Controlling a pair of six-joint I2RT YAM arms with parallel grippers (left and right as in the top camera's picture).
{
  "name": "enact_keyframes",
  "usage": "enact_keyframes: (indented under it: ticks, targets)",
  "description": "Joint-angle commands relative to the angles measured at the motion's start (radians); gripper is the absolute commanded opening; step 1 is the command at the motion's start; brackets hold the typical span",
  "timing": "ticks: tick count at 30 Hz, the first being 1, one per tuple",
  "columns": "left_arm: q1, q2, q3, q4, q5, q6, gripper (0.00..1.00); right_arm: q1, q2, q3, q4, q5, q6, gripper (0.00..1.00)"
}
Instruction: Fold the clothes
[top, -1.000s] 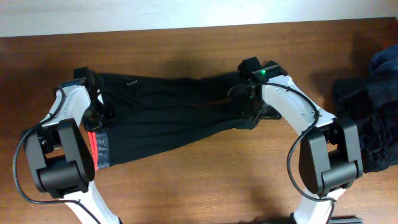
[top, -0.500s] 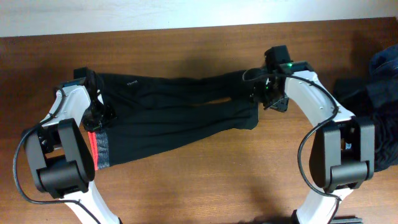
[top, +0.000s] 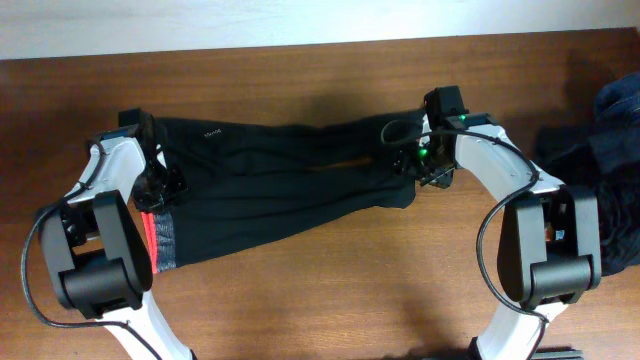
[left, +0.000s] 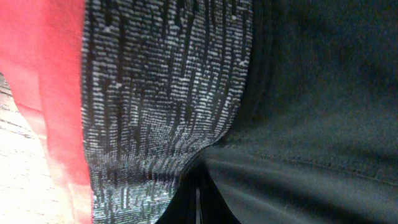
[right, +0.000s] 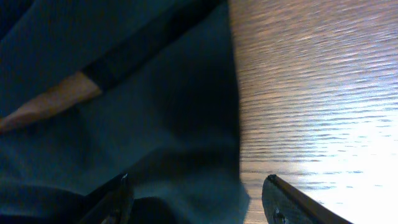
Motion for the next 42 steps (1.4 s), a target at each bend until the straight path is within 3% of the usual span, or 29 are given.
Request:
enact_keyframes:
  ticks: [1,9,11,17,32,42]
  targets:
    - [0.000,-0.018,-0.006,-0.005,-0.017,-0.006,0.05,0.000,-0.022,-0.027,0.030,-0.045,-0.034,0.72]
    - [0.000,-0.018,-0.006,-0.006,-0.017,-0.006,0.05,-0.027,-0.011,-0.089,0.121,-0.050,-0.034,0.71]
    - [0.000,-0.018,-0.006,-0.008,-0.017,-0.006,0.05,-0.026,-0.006,-0.089,0.122,-0.054,-0.034,0.67]
    - [0.000,-0.018,-0.006,-0.008,-0.017,-0.006,0.05,-0.026,-0.008,-0.079,0.126,-0.054,-0.043,0.06]
    - [0.000,-0.018,-0.006,-0.005,-0.017,-0.006,0.05,0.061,-0.033,0.240,-0.191,-0.072,-0.143,0.04]
    - [0.000,-0.018,-0.006,-0.005,-0.017,-0.006,0.05,0.327,-0.033,0.275,-0.131,-0.004,-0.143,0.04]
